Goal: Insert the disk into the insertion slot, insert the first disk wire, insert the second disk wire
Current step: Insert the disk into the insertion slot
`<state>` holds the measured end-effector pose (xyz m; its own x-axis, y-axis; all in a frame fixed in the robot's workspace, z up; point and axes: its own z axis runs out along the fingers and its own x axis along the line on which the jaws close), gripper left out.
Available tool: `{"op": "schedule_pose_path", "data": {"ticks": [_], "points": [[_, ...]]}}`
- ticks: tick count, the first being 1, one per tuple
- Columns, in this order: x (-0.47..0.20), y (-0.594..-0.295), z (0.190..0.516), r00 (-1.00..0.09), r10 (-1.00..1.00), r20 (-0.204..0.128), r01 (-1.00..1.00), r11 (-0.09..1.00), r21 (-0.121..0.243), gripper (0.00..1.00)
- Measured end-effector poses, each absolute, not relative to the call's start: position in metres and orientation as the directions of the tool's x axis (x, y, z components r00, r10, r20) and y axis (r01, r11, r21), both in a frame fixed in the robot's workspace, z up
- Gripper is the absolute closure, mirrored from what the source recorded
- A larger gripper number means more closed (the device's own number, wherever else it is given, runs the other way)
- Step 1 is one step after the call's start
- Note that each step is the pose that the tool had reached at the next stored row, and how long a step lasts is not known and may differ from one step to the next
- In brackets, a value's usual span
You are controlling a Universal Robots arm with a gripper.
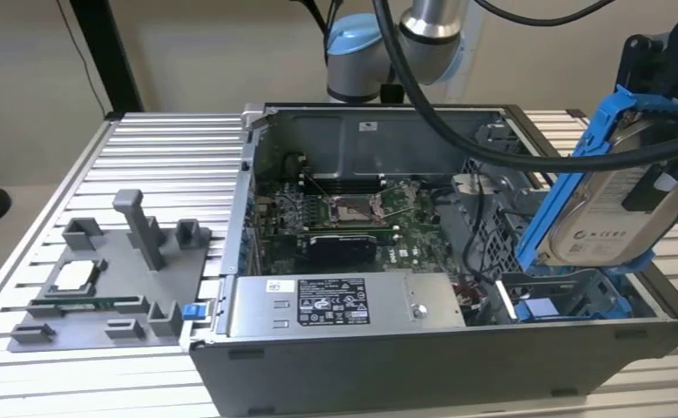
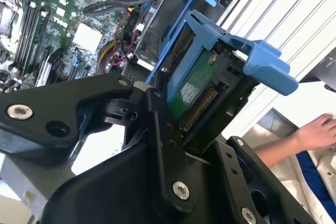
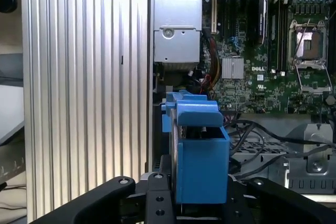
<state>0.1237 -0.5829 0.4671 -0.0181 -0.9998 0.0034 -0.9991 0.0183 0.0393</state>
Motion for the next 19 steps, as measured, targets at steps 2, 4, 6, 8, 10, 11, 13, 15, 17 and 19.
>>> {"op": "schedule_pose_path", "data": {"ticks": [2,4,6,8,10,11,13,15,17,19], "points": [[0.1237,-0.5829,0.4663,-0.018,-1.0,0.003,-0.999,0.018,0.039,1.0],[0.1237,-0.5829,0.4662,-0.018,-1.0,0.003,-0.999,0.018,0.039,1.0],[0.1238,-0.5829,0.4661,-0.018,-1.0,0.003,-0.999,0.018,0.039,1.0],[0.1237,-0.5829,0.4657,-0.018,-1.0,0.003,-0.999,0.018,0.039,1.0],[0.1237,-0.5829,0.4653,-0.018,-1.0,0.003,-0.999,0.018,0.039,1.0],[0.1237,-0.5829,0.465,-0.018,-1.0,0.003,-0.999,0.018,0.039,1.0],[0.1237,-0.5829,0.4639,-0.018,-1.0,0.003,-0.999,0.018,0.039,1.0],[0.1237,-0.5829,0.4623,-0.018,-1.0,0.003,-0.999,0.018,0.039,1.0],[0.1239,-0.5829,0.4596,-0.018,-1.0,0.003,-0.999,0.018,0.039,1.0],[0.1242,-0.5829,0.4566,-0.018,-1.0,0.003,-0.999,0.018,0.039,1.0]]}}
